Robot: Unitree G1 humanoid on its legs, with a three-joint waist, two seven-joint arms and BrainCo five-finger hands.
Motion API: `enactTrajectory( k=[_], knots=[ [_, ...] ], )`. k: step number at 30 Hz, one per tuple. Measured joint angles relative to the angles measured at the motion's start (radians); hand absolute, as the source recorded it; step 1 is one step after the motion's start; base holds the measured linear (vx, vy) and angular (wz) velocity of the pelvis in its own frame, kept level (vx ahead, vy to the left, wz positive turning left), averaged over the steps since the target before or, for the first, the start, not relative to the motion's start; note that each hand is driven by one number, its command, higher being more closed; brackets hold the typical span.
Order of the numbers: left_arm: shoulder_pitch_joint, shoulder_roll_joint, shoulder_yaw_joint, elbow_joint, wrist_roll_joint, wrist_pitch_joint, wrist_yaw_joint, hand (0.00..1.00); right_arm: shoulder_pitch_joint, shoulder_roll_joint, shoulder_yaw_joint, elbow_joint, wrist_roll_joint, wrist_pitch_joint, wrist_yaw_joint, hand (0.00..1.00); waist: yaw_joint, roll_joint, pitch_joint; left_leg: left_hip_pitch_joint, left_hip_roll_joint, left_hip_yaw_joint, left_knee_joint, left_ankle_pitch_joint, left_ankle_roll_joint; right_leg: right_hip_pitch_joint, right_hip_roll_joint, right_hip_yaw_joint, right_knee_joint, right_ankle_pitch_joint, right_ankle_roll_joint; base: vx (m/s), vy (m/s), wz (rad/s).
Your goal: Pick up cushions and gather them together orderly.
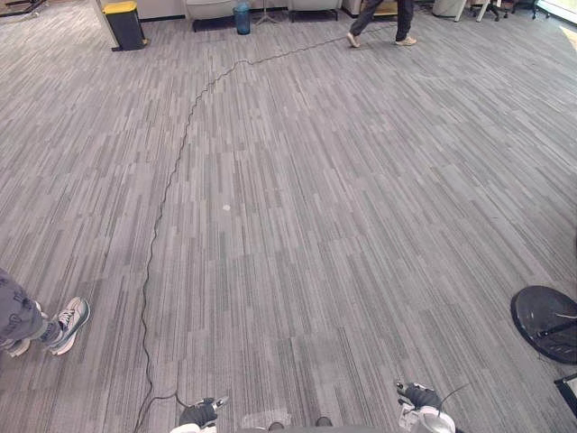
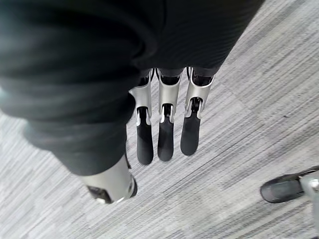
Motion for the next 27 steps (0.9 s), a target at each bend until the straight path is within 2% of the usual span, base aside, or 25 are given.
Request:
enactTrajectory(
  k=[12,27],
  knots=[
    [0.001,-0.002,0.004,0.014,0.019,-0.006,0.008,0.0,0.021,0.039,-0.048,0.045,0.009,-0.001,-0.009,0.0,0.0,-0.004,0.007,-0.012,0.0,-0.03,-0.002,0.001,0.001,-0.002,-0.001,-0.048,-0.003,-0.007,0.009,0.03,-0.007,0.08],
    [0.001,0.001,0.011,0.038,0.04,-0.005,0.007,0.0,0.02,0.041,-0.079,0.089,0.007,0.005,-0.008,0.0,0.0,-0.012,0.007,0.005,-0.002,-0.044,-0.007,0.005,-0.004,0.017,-0.006,-0.07,-0.003,-0.009,0.013,0.0,-0.001,0.02]
  ],
)
